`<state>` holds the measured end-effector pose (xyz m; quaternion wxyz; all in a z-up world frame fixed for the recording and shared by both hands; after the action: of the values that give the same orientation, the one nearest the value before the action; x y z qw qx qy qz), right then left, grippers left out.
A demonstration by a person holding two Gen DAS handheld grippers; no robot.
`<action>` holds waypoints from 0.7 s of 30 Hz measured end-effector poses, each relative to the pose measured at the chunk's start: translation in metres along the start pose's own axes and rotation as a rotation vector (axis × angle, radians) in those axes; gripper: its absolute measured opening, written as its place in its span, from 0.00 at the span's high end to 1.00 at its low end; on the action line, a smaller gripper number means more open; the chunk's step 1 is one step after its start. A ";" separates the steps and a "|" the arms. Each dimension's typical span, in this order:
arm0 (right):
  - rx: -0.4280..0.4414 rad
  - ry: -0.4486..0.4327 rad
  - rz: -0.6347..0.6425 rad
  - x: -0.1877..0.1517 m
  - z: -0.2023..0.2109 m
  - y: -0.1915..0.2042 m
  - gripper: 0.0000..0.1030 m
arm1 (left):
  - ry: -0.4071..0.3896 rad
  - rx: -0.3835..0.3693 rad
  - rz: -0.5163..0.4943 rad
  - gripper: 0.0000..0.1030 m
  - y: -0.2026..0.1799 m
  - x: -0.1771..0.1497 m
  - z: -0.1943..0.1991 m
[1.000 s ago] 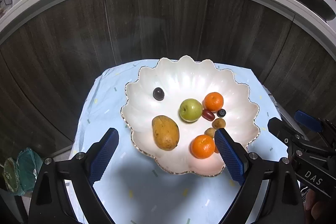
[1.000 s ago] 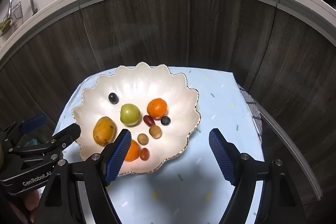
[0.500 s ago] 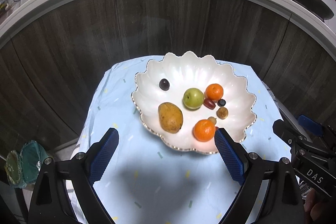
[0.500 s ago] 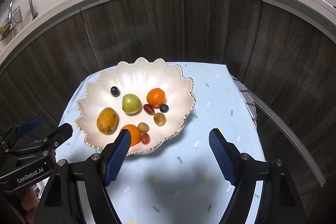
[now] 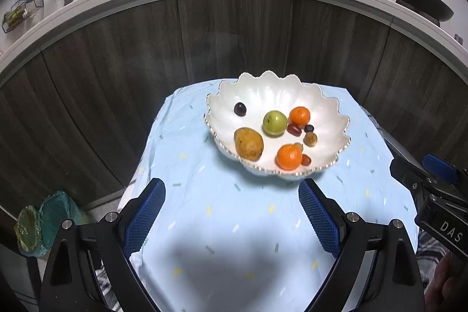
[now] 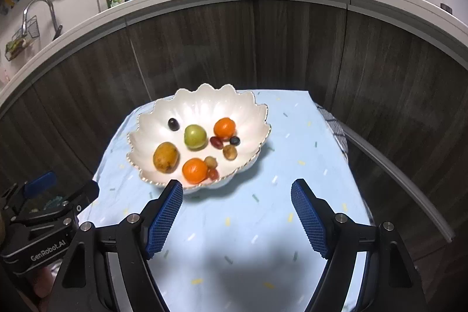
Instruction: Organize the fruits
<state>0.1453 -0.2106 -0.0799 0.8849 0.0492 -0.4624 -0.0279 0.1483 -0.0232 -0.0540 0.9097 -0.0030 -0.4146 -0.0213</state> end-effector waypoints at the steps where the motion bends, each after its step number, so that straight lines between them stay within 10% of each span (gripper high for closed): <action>1: 0.001 0.002 -0.002 -0.004 0.003 0.001 0.25 | 0.000 0.001 0.001 0.09 0.001 -0.003 0.003; 21: -0.040 -0.024 -0.014 -0.058 0.060 0.005 0.25 | -0.017 0.000 0.010 0.09 0.005 -0.064 0.060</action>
<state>0.0629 -0.2038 -0.0929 0.8798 0.0345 -0.4721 -0.0439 0.0613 -0.0141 -0.0623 0.9063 -0.0054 -0.4223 -0.0169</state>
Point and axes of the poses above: each gripper's, at about its wrist camera, not at the fingertips, and z roughly against the way its jaws point, y to its left, x to its top, the point moved 2 cm from there along -z, roughly the way its jaws point, and after that the axes turned 4 degrees about -y, right-handed, at the moved point
